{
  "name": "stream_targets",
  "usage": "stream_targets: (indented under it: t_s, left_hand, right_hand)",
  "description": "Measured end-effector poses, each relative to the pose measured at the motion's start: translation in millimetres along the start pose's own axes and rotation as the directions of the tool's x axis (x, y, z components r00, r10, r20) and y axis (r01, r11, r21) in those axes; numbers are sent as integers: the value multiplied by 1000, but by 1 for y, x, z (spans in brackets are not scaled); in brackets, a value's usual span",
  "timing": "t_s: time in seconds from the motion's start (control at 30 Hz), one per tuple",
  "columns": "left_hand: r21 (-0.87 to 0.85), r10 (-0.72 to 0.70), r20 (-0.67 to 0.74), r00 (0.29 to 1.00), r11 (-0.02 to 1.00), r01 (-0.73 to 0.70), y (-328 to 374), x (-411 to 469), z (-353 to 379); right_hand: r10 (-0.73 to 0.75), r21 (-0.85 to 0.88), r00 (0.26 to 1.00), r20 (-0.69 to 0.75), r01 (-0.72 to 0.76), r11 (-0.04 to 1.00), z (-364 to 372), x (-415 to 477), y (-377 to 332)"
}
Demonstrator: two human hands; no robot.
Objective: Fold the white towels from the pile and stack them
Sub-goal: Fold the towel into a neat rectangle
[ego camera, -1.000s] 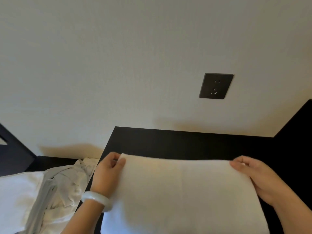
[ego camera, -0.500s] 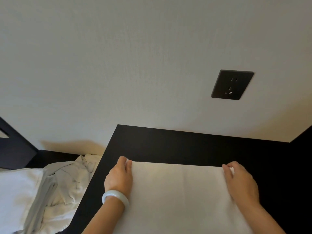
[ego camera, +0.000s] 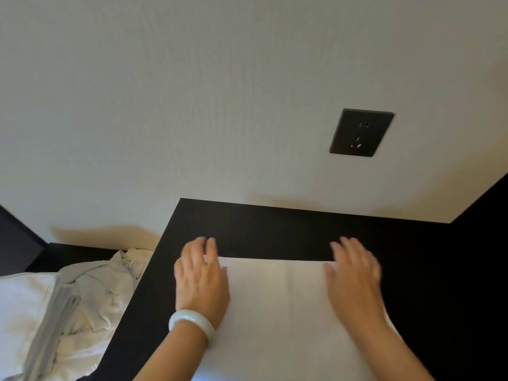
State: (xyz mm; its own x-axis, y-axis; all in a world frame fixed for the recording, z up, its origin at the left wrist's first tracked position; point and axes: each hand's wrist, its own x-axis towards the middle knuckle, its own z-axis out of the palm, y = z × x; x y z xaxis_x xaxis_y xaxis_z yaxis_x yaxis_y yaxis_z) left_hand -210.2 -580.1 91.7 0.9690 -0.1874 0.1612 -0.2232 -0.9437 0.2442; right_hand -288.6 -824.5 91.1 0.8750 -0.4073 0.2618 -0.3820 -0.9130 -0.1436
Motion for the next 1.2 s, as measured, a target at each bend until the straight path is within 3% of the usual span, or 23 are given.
stream_targets:
  t_s: [0.03, 0.1, 0.2, 0.37, 0.5, 0.6, 0.7, 0.8, 1.0, 1.1, 1.2]
  left_hand:
    - [3, 114, -22, 993, 993, -114, 10, -7, 2]
    - [-5, 219, 151, 964, 975, -221, 23, -19, 13]
    - [73, 175, 356, 918, 974, -214, 17, -28, 33]
    - [195, 123, 361, 924, 959, -204, -1, -27, 30]
    - [181, 122, 364, 923, 963, -198, -2, -27, 32]
    - [179, 119, 350, 929, 965, -191, -1, -26, 33]
    - [196, 112, 350, 930, 962, -189, -2, -26, 34]
    - [209, 130, 333, 934, 956, -207, -4, -26, 37]
    - [188, 146, 344, 928, 957, -220, -6, -25, 36]
    - [183, 142, 352, 925, 959, -217, -6, -26, 34]
    - [179, 133, 388, 912, 960, -216, -4, -25, 28]
  right_hand:
    - [-76, 30, 996, 43, 75, 997, 1, -8, -15]
    - [-178, 68, 961, 212, 167, 984, 11, -23, -39]
    - [-136, 57, 911, 390, 124, 991, 29, -37, -38]
    - [56, -52, 960, 276, -44, 998, 24, -47, 25]
    - [60, -41, 923, 380, -48, 998, 11, -46, 45]
    - [90, -92, 949, 302, -65, 994, 2, -40, 24]
    - [-78, 46, 972, 220, 69, 997, -3, -54, -29]
    - [-223, 102, 925, 309, 201, 974, 14, -86, -62]
    - [50, 30, 958, 282, -61, 998, 14, -102, 18]
    - [118, -47, 946, 301, -109, 993, 11, -108, 45]
    - [258, -64, 911, 321, -251, 966, 3, -106, 55]
